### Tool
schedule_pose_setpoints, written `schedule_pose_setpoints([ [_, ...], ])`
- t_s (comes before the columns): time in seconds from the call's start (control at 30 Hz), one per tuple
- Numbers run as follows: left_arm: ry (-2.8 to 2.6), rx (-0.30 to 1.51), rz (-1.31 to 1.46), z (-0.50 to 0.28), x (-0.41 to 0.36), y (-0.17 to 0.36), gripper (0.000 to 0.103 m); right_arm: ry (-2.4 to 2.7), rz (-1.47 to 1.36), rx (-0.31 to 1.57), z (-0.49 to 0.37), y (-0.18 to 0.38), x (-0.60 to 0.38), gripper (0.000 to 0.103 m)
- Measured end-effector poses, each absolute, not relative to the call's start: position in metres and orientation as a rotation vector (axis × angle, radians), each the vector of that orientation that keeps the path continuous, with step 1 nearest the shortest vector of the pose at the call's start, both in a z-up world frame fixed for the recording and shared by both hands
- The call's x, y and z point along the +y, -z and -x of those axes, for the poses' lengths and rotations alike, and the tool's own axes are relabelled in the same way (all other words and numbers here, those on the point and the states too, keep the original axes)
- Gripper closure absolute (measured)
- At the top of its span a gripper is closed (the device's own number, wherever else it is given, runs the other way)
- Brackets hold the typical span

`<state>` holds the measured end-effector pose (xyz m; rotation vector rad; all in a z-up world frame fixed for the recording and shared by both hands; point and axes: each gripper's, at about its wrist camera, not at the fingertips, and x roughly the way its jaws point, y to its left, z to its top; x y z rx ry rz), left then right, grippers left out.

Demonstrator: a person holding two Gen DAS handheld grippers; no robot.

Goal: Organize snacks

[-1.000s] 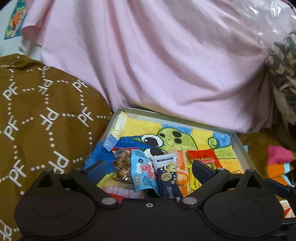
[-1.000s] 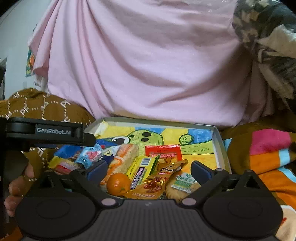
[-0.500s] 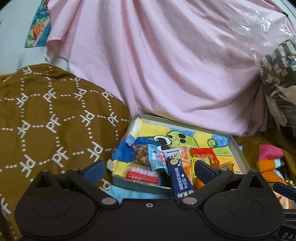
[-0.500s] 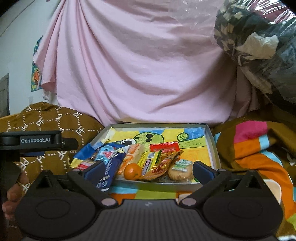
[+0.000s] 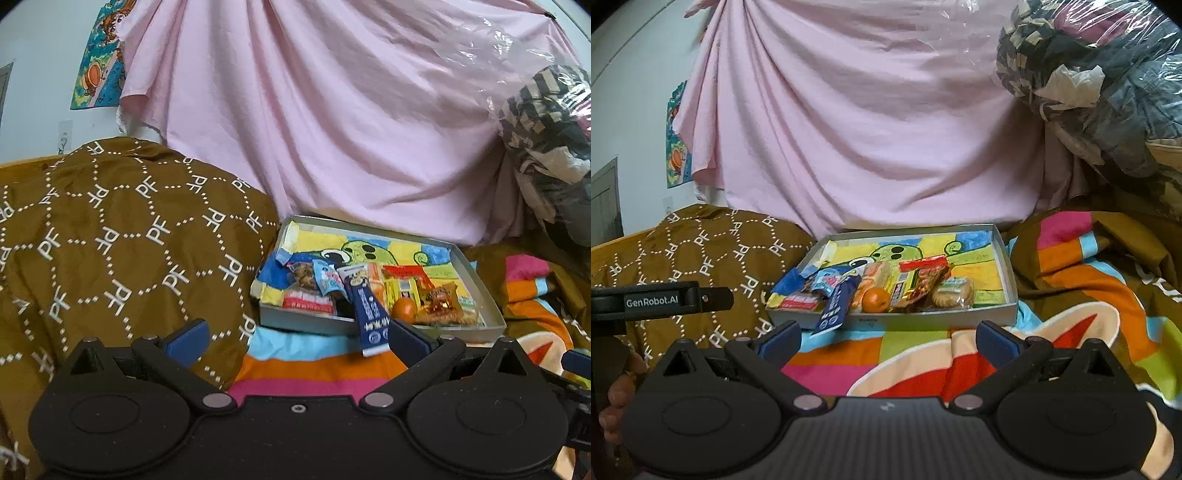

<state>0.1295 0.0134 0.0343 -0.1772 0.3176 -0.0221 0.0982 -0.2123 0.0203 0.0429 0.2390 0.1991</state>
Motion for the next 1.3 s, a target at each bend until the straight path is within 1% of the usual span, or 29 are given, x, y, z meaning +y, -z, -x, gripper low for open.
schedule_pose_setpoints([
  [0.8, -0.010, 0.347, 0.133, -0.068, 0.024, -0.015, 0.001, -0.168, -0.045, 0.255, -0.044, -0.003, -0.202, 0.000],
  [1.3, -0.040, 0.430, 0.059, -0.050, 0.024, 0.008, 0.001, -0.108, -0.059, 0.322, -0.037, 0.018, -0.203, 0.000],
])
